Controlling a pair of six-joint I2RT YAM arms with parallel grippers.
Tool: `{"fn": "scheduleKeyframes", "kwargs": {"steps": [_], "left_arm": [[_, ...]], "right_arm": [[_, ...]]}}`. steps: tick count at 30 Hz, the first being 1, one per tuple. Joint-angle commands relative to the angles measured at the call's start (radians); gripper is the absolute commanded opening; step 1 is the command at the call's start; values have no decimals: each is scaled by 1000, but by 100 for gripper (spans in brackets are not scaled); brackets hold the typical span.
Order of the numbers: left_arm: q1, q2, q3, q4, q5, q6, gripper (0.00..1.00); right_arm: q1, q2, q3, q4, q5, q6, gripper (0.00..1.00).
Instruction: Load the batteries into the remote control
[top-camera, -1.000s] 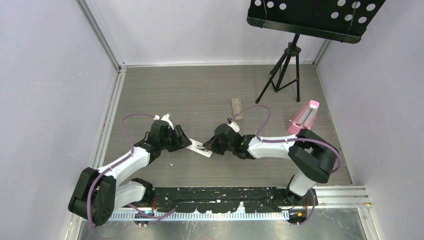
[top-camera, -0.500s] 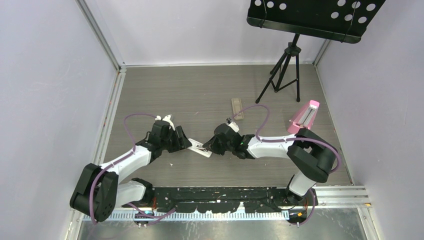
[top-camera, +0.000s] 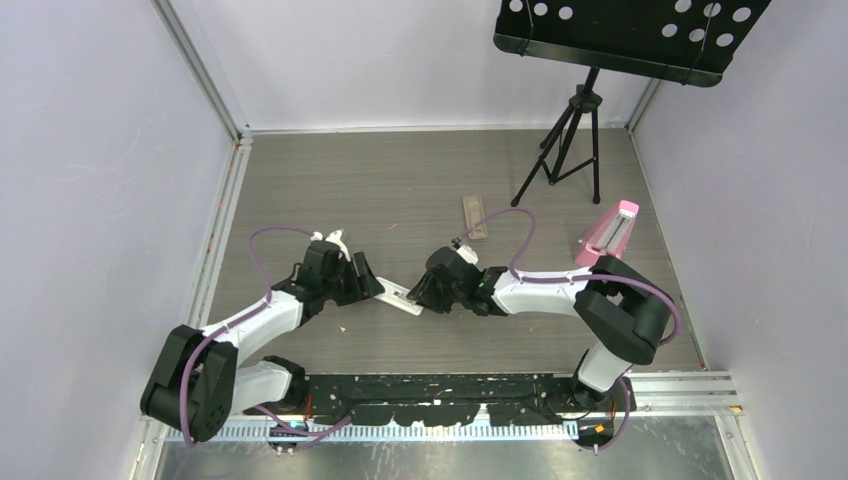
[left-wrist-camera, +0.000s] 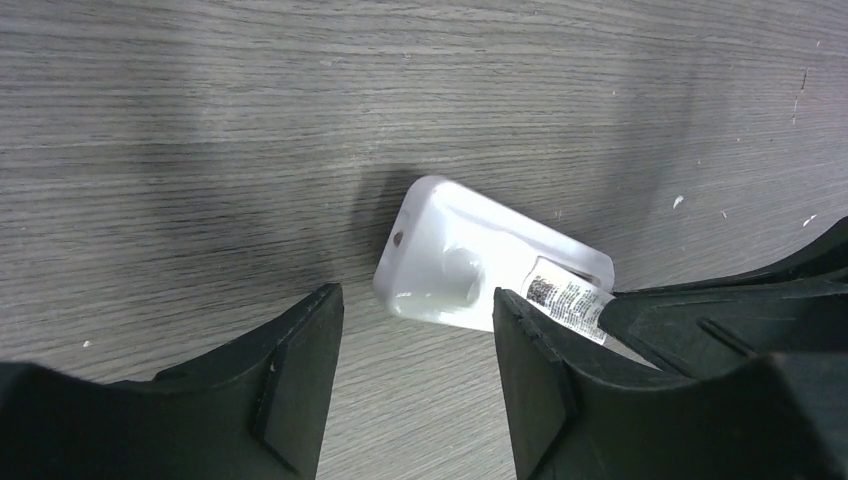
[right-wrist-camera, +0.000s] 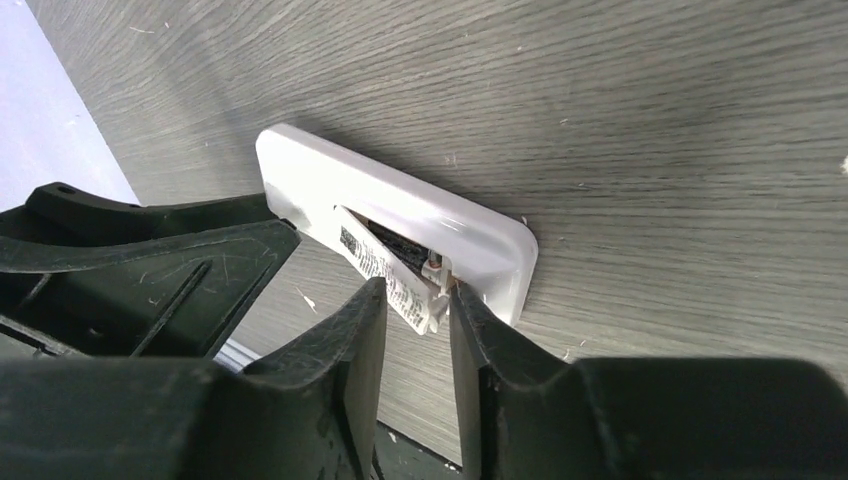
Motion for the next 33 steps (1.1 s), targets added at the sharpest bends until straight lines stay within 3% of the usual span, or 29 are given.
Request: {"fn": "scheduleKeyframes", "kwargs": {"steps": [1, 8, 14, 20, 26, 33], "left_arm": [[6, 6, 31, 24, -7, 21, 59], [6, 10, 49, 14, -24, 23, 63], [6, 17, 66, 1, -48, 32, 63], [6, 32, 79, -3, -56, 38, 64], [6, 59, 87, -1, -48, 40, 64], [6, 74, 82, 2, -32, 50, 63]], "right_arm": [[5, -46, 9, -44, 10, -19, 39], [5, -107, 15, -67, 24, -47, 41], [5, -103, 26, -70, 17, -73, 30], [4, -55, 44, -63, -8, -74, 28], [5, -12, 61, -38, -23, -75, 16], [3, 9, 80, -56, -6, -86, 10]]}}
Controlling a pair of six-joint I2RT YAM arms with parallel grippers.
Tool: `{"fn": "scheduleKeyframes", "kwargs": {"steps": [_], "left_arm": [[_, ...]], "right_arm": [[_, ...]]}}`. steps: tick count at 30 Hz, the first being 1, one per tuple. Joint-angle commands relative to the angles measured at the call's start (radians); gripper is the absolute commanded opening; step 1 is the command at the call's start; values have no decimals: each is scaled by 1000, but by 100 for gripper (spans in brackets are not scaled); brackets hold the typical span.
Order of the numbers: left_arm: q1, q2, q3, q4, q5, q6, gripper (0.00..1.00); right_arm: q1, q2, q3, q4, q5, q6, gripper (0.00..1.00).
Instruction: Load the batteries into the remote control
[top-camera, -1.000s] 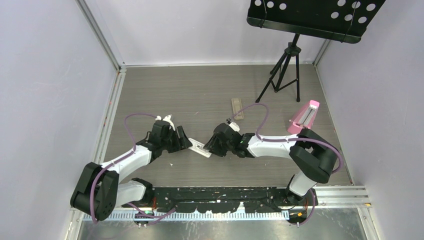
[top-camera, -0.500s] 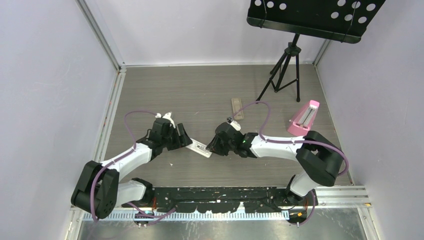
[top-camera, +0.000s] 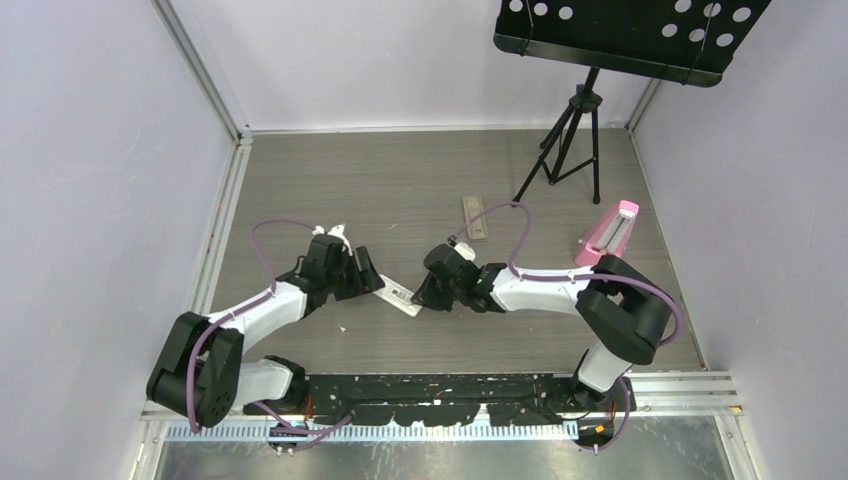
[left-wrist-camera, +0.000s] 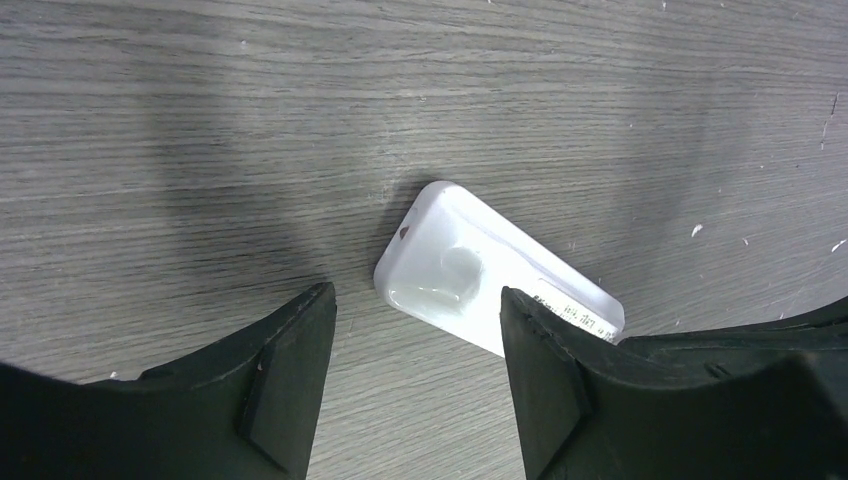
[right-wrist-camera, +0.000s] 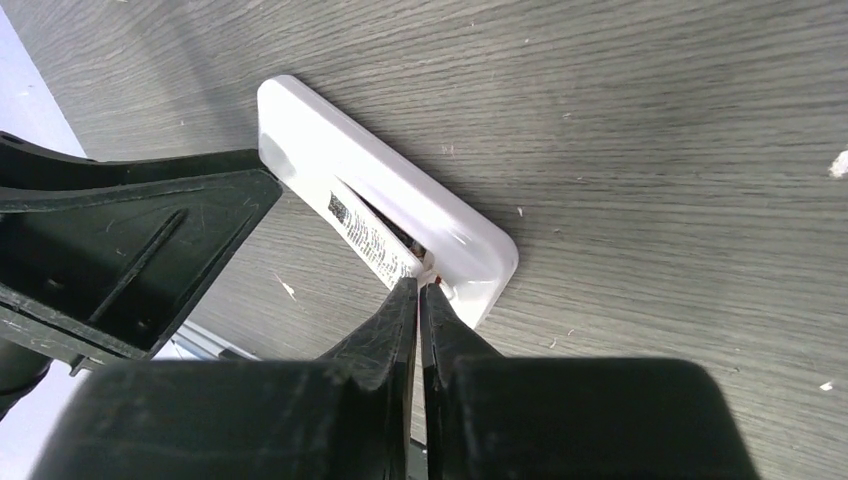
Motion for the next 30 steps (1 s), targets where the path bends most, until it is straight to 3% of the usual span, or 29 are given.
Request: {"fn": "scheduleKeyframes", "kwargs": {"steps": [1, 8, 14, 18, 23, 30], "left_arm": [[5, 7, 27, 12, 10, 28, 62], [5, 13, 28, 13, 15, 33, 61], [5, 10, 29, 12, 8, 32, 60], [6, 13, 33, 13, 6, 31, 60], [5, 15, 33, 14, 7, 31, 59], [5, 12, 32, 17, 21, 28, 55]], "right_arm": [[3, 18, 47, 7, 18, -18, 9], [3, 30, 62, -9, 24, -34, 10], [3, -38, 48, -32, 37, -44, 29], [3, -88, 52, -54, 60, -71, 34], [3, -64, 74, -13, 22, -103, 17], [3, 42, 107, -17, -12, -84, 11]]}}
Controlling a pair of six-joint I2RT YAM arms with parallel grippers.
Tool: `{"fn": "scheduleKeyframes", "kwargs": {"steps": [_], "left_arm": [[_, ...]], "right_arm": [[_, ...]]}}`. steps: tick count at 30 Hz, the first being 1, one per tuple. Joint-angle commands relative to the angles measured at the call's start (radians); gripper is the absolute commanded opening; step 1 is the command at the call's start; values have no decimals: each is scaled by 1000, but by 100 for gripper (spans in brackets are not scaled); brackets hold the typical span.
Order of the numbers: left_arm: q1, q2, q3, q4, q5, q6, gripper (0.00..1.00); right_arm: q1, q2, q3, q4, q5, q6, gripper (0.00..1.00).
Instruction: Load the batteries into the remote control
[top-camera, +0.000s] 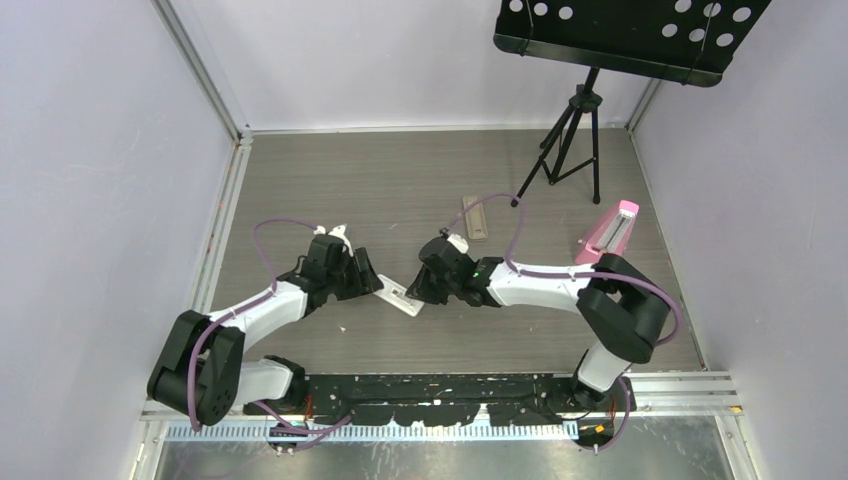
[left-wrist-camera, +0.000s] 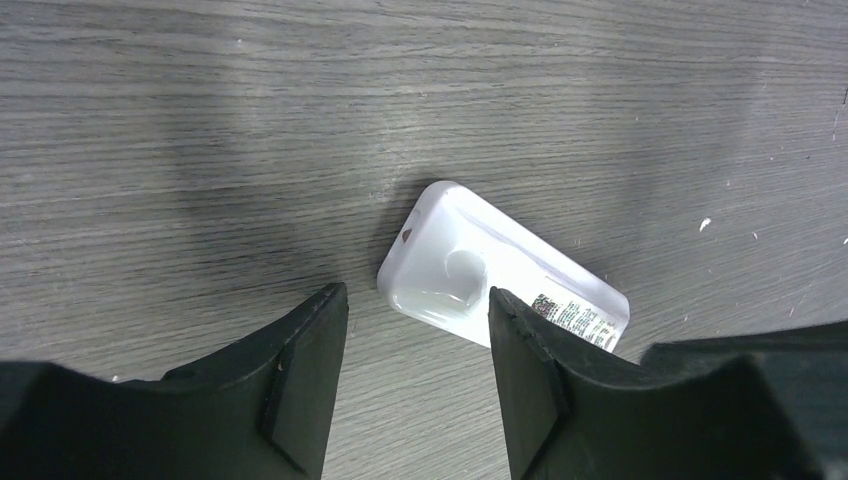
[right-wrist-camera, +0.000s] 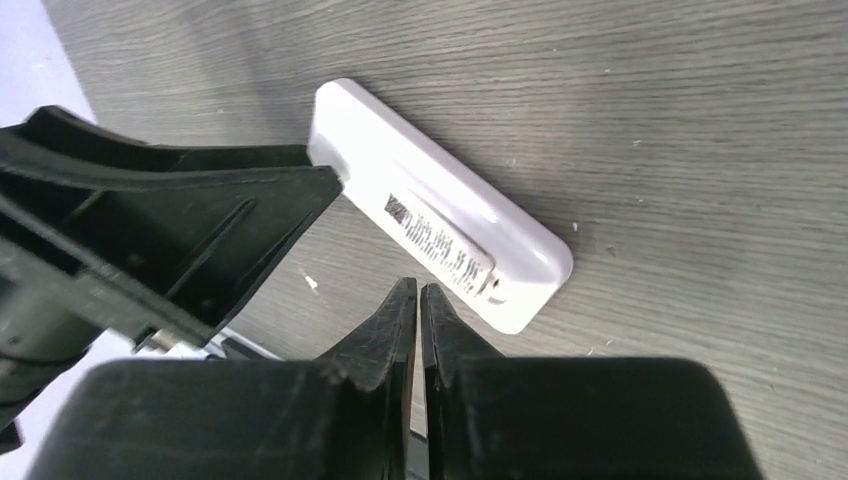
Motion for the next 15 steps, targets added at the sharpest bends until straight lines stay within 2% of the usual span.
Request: {"fn": "scheduleKeyframes", "kwargs": {"steps": [1, 10, 15], "left_arm": [[6, 3, 31, 18, 18, 9, 55], [5, 10, 30, 29, 40, 6, 53], [7, -13, 37, 12, 21, 3, 53]], "right_arm": [[4, 63, 48, 3, -6, -4, 10], [4, 149, 76, -12, -21, -1, 9], [3, 78, 61, 31, 5, -69, 13]]}}
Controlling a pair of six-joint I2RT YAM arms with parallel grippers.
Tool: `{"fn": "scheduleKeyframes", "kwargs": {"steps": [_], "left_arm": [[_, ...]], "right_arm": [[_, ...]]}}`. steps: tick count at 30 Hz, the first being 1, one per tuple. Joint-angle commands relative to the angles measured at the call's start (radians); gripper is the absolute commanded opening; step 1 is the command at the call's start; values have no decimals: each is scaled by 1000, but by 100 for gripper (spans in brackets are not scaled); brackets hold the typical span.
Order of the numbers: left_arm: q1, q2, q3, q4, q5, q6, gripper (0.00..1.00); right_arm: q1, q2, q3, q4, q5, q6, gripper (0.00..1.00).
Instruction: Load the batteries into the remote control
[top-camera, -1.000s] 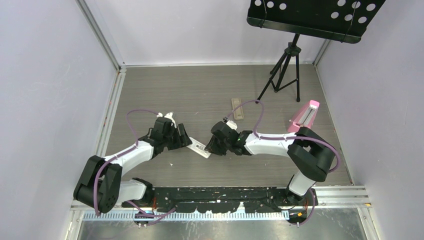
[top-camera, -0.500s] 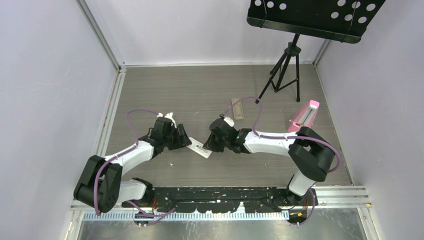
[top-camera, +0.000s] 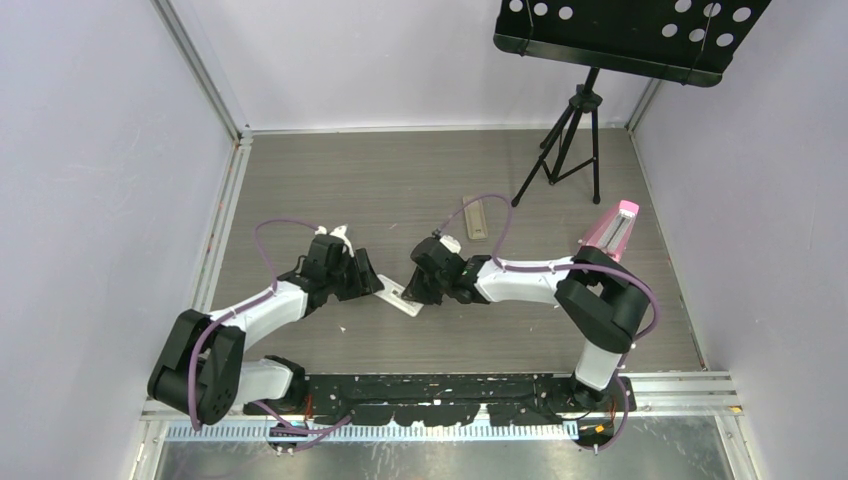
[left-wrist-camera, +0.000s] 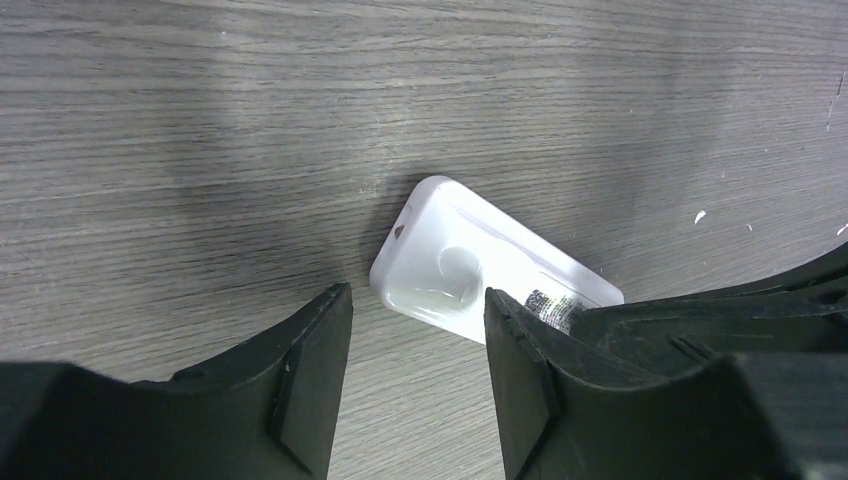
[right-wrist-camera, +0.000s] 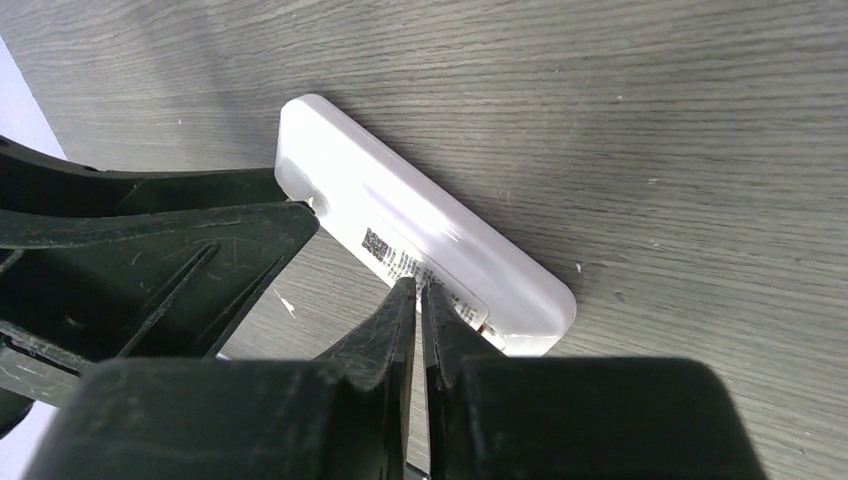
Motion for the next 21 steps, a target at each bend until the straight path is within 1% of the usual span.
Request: {"fn": "scheduleKeyframes", "kwargs": {"steps": [1, 2, 4, 6, 7, 8, 9, 11, 14, 17, 21], "left_arm": [[7, -27, 42, 3, -10, 3, 53], [7, -38, 47, -8, -24, 2, 53], [7, -69, 63, -40, -57, 1, 58], [8, -110, 83, -86, -117, 0, 63], [9, -132, 94, -118, -164, -7, 68], [10, -158, 102, -144, -220, -12, 75], [10, -181, 107, -170, -291, -17, 79], [11, -232, 121, -219, -387, -21, 86], [14, -283, 148, -302, -493, -21, 90], [16, -301, 178, -368, -542, -20, 90], [18, -318, 182, -385, -536, -27, 90]], "right_arm": [[3, -69, 6, 29, 30, -111, 16], [4, -94, 15, 21, 40, -163, 20], [5, -125, 41, -10, 44, -289, 34], [9, -143, 66, -60, 34, -417, 55], [13, -147, 73, -77, 39, -471, 66], [19, -147, 79, -94, 45, -526, 74], [25, -141, 86, -113, 56, -579, 77], [43, -110, 104, -156, 77, -699, 79], [94, -36, 133, -201, 92, -861, 82], [144, 25, 158, -205, 175, -973, 84], [151, 92, 202, -194, 223, -1004, 85]]}}
